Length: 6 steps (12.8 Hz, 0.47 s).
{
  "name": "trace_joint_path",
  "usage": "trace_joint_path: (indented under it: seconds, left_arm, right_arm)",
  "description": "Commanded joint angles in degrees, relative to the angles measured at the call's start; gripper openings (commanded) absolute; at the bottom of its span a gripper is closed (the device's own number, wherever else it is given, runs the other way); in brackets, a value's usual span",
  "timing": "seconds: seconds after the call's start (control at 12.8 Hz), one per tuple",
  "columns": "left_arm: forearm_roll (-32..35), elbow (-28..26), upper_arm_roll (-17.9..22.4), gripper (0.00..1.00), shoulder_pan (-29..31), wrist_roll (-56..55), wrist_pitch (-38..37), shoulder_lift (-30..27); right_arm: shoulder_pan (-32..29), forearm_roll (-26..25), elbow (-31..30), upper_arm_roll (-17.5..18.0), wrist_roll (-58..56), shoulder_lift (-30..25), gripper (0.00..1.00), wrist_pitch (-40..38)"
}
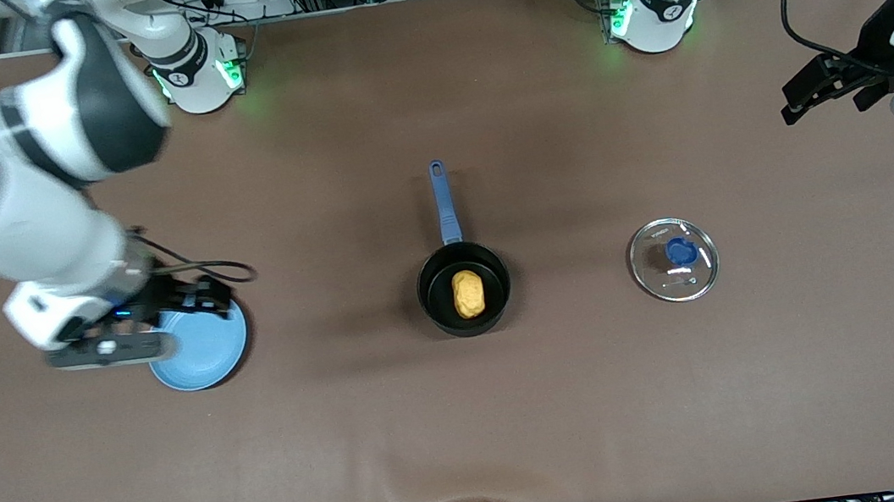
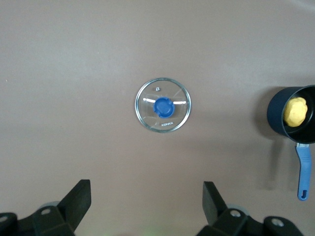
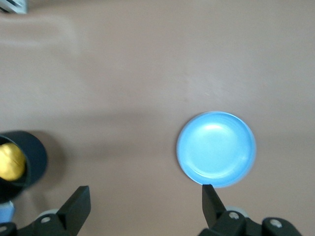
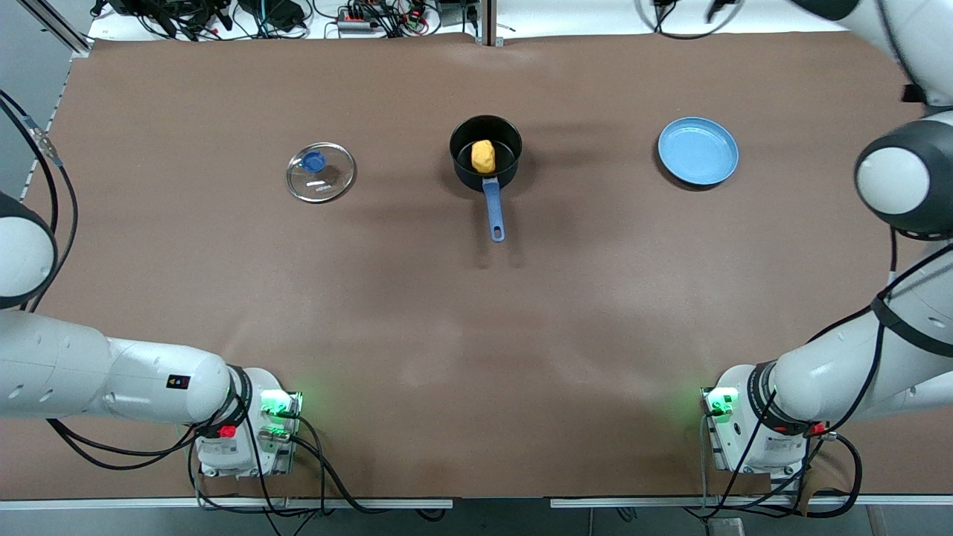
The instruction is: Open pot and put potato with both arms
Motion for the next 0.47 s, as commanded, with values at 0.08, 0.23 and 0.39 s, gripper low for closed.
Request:
trace_joint_path:
  seconds: [0.08,0.23,0.39]
  left_arm:
    - [0.06,1.84,-0.03,1.00,0.23,-0.30,-1.87,1.21]
    - [0.32,1.93,-0.03,1.00,0.23,0.14,-1.87,1.13]
    - [0.41,1.93,-0.03,1.00,0.23,0.58,-1.87,1.13]
  right_arm:
    - [-1.01,4.98,-3.53,-8.58,-11.42,-5.68,1.00,-4.46]
    - [-1.10,5.79,-3.53,-12.38,-16.79,-7.79,1.00,-6.92]
    - [-3.89,5.87,-3.61,-13.27,-21.01,-9.20,1.00,-8.86]
